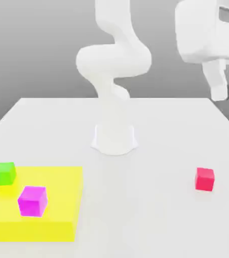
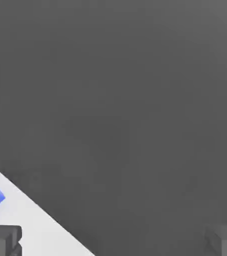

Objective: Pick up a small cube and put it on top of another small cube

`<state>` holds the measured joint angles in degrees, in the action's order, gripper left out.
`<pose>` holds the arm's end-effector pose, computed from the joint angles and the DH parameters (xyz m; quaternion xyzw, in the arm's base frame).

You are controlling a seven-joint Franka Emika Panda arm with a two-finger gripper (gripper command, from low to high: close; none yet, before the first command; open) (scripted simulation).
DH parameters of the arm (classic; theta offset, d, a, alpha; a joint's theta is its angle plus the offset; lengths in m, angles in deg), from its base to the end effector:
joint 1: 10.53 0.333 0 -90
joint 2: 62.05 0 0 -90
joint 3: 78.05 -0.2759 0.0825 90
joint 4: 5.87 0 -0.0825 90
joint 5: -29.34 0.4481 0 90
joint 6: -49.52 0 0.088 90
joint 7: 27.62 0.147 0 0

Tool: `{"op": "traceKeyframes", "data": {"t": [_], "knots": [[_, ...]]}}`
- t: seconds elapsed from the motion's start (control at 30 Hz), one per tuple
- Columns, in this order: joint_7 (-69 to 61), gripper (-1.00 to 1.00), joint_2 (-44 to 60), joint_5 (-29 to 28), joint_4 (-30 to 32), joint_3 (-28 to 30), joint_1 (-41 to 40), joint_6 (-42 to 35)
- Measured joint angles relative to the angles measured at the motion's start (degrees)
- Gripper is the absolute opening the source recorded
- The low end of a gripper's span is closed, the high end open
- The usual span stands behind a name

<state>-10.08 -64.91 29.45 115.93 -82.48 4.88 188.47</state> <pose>0.5960 0.2152 0.3599 -0.9846 -0.0194 -0.1649 0.0546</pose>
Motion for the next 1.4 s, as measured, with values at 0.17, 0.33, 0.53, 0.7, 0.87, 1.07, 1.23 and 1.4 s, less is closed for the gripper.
{"op": "traceKeyframes", "data": {"t": [0.17,0.33,0.53,0.7,0.87,1.07,1.23,1.4], "knots": [[-5.75,0.0,10.43,-1.57,-2.41,-1.63,3.15,1.72],[-10.75,0.0,20.95,-4.29,-4.85,-3.6,5.56,3.37],[-15.42,0.0,33.66,-8.61,-7.84,-5.12,9.03,5.81],[-14.94,-1.0,41.19,-10.31,-9.73,-3.85,10.4,10.79],[-14.95,-1.0,41.84,-10.34,-9.89,-3.71,10.52,11.18],[-15.08,-1.0,32.0,-8.11,-6.29,-3.41,7.9,5.18],[-11.05,-1.0,23.32,-6.35,0.49,2.93,2.06,3.83],[-6.66,-1.0,14.82,-4.77,7.76,9.65,-3.62,2.87]]}}
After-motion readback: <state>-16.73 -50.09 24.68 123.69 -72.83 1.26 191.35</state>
